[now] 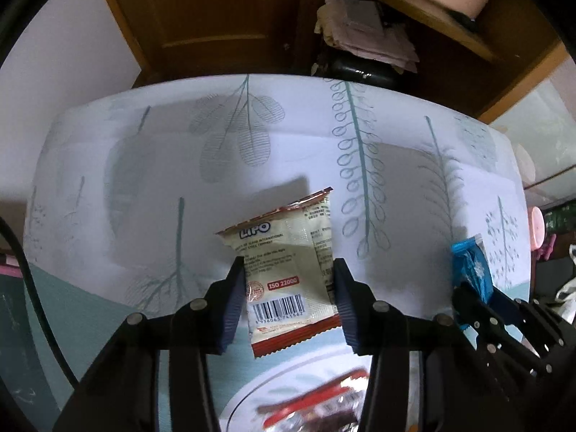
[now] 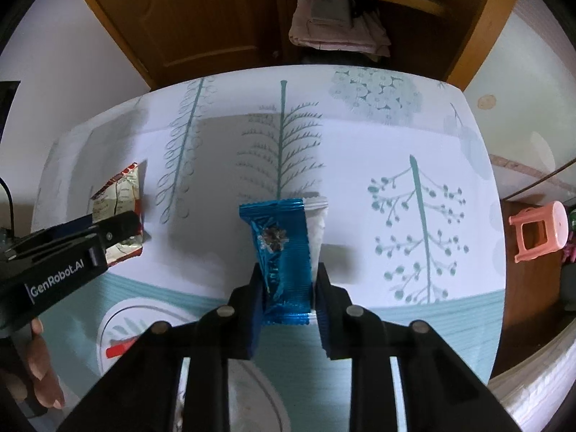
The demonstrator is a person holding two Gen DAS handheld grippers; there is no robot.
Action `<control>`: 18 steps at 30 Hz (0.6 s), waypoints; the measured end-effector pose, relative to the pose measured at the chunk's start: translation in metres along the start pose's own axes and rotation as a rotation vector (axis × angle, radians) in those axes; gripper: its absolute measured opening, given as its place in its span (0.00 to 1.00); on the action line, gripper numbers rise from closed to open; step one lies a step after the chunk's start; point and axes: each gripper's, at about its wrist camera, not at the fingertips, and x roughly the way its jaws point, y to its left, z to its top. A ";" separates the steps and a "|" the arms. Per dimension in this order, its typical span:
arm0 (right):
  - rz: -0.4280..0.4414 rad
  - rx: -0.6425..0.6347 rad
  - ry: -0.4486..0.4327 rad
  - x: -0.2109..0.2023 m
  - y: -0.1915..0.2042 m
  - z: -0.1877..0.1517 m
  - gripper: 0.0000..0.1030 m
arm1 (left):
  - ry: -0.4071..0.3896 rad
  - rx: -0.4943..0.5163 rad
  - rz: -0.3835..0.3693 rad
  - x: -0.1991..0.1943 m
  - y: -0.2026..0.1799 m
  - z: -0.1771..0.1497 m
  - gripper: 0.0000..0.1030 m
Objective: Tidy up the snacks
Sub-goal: 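Grasp and carry the blue candy with the right gripper while the left carries the LIPO packet to the tray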
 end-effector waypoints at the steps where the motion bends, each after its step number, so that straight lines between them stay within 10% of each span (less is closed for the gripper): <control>1: 0.006 0.000 -0.002 -0.003 0.001 -0.003 0.24 | -0.018 0.016 -0.006 -0.010 0.000 -0.005 0.44; 18: 0.182 -0.032 -0.168 -0.138 0.035 -0.084 0.24 | -0.232 0.160 -0.134 -0.195 0.014 -0.118 0.44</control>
